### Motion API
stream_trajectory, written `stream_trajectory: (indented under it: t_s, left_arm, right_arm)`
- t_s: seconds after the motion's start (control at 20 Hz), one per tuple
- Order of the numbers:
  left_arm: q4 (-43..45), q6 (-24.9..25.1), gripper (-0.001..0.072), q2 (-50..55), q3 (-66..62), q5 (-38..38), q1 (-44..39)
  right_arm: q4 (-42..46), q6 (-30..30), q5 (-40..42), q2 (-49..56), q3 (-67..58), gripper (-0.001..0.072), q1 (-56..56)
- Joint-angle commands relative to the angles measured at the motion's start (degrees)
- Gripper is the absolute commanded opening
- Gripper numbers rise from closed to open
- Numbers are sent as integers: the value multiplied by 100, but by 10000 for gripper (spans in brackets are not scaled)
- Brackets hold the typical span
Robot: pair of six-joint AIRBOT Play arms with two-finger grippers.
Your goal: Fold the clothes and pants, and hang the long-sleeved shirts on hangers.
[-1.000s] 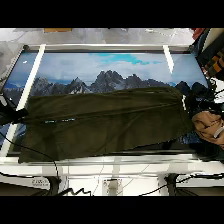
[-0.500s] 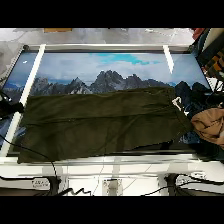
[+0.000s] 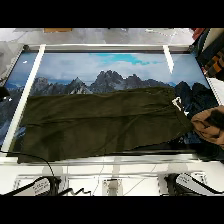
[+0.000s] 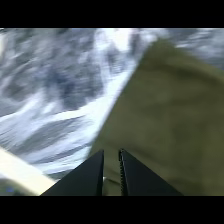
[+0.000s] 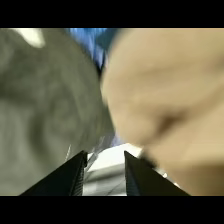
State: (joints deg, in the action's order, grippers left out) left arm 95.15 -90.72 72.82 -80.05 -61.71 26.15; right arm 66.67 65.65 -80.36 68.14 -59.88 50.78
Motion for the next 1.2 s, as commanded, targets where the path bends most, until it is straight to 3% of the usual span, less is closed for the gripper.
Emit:
stream_trajectory:
  t_s: [0.0,0.1,0.25,0.55,0.65,0.7,0.8,0.9,0.95,1.0,1.15]
  left_arm:
    - [-1047,890,175,-146,-15,-22,-11]
    - [-1344,1060,524,-144,-15,-9,-9]
    - [-1360,1060,543,-144,-15,-26,-9]
    - [-1316,1058,542,-61,-11,-52,13]
    - [-1314,1014,542,42,-11,-151,15]
    - [-1311,1016,542,103,-11,-221,15]
    - [-1211,1016,541,225,-11,-376,35]
    - [-839,1016,520,264,-11,-636,125]
    - [-651,1019,458,240,-11,-772,210]
    - [-608,1016,458,170,-9,-855,350]
    - [-739,1014,458,-236,262,-955,894]
  right_arm:
    - [-1281,-127,-146,-304,1414,512,774]
    - [-1716,-208,308,-308,2057,548,726]
    - [-2002,-186,1611,-308,2677,699,472]
    - [-2083,743,3978,-129,2892,682,-380]
    - [-2111,850,4406,46,2892,634,-636]
    - [-2118,841,4583,118,2892,574,-756]
    - [-2124,691,4870,142,2889,312,-942]
    - [-2122,409,4898,103,2859,129,-1062]
    - [-2114,289,4940,57,2857,92,-1093]
    - [-2070,247,4957,7,2848,43,-1117]
    - [-2041,249,4957,-79,2846,35,-1119]
